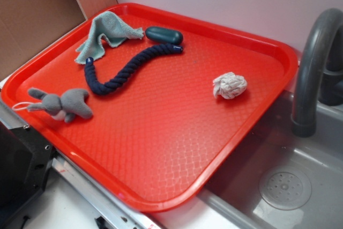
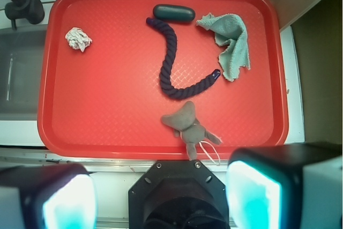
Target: Grab the white paper.
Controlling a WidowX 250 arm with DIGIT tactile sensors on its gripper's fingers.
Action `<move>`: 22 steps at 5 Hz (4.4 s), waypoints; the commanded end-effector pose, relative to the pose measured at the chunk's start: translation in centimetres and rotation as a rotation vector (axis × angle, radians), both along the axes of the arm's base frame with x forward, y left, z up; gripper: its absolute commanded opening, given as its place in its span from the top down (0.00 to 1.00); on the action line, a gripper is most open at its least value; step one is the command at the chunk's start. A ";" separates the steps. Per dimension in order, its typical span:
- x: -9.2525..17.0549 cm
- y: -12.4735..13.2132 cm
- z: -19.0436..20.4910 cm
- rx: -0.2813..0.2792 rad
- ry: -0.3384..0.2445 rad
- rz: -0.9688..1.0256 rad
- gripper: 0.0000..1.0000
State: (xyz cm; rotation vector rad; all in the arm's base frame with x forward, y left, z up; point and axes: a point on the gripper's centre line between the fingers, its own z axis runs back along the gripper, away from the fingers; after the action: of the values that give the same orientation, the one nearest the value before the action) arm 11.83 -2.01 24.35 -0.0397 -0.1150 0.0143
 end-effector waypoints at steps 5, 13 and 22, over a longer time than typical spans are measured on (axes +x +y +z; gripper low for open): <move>7.0 -3.4 -4.2 -0.003 -0.058 -0.174 0.00; 17.1 -14.4 -22.1 0.036 0.184 -0.704 0.00; 1.6 -3.1 -3.7 0.099 0.117 0.044 1.00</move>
State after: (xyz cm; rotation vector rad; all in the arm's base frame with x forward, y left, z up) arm 14.15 -3.55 20.47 0.0649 0.0300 0.0476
